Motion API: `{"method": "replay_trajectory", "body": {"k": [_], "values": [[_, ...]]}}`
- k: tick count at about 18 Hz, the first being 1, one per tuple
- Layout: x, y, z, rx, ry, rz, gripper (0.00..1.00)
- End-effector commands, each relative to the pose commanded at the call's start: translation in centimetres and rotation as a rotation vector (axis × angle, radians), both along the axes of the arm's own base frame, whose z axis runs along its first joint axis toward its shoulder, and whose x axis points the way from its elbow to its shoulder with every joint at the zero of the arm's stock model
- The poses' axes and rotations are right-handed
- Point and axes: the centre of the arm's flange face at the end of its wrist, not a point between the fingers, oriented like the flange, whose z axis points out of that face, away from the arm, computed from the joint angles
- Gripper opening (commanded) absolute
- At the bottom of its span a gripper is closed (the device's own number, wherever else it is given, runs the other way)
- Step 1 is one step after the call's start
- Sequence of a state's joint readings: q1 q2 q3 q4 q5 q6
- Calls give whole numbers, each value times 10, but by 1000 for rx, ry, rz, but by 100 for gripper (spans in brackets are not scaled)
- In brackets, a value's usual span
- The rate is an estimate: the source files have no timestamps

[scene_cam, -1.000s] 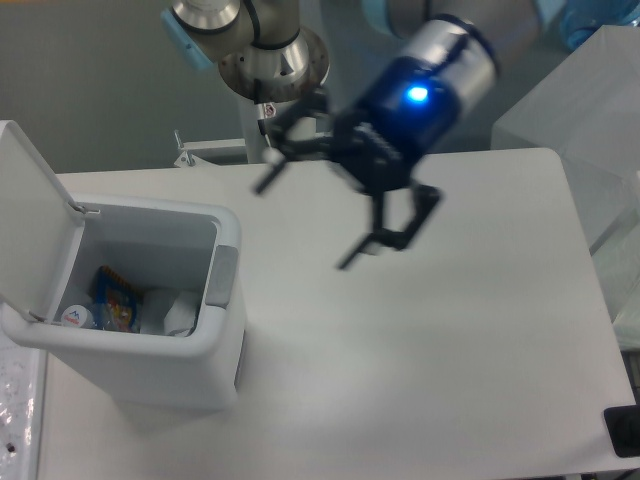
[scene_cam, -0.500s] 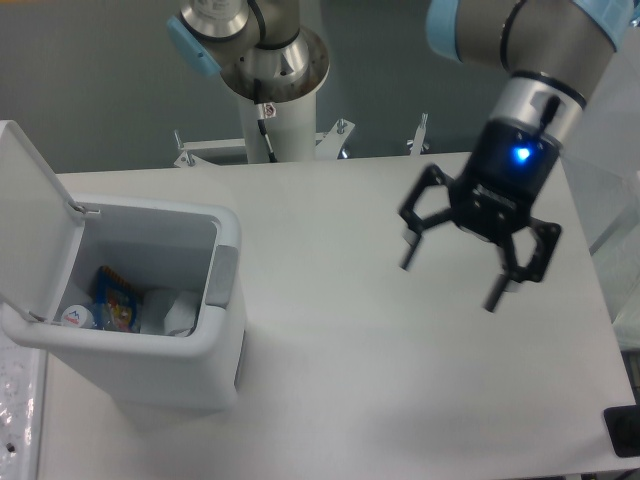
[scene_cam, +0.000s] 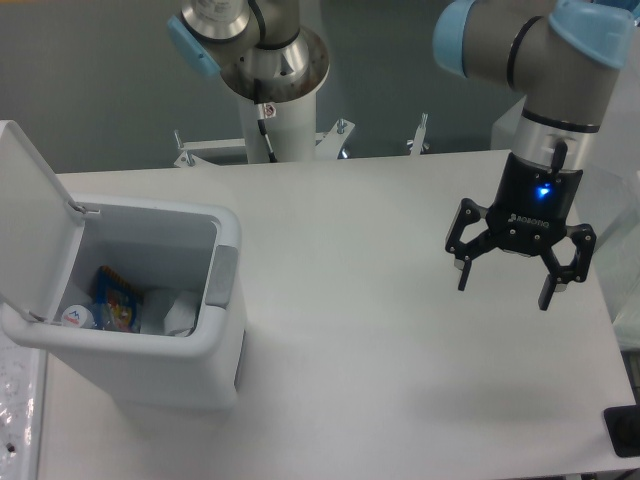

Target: Place the trash in the trash can

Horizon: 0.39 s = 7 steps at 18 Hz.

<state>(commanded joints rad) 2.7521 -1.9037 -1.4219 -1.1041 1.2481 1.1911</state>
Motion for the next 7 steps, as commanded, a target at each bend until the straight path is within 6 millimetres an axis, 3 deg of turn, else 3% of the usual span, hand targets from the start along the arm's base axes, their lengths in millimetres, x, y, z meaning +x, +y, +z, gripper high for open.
{"method": "replay_trajectory", "body": {"k": [3,7], "values": [[11,-1,-3,-162,39,-116,100],[12,-2,-6,-175,29,-117,100]]}}
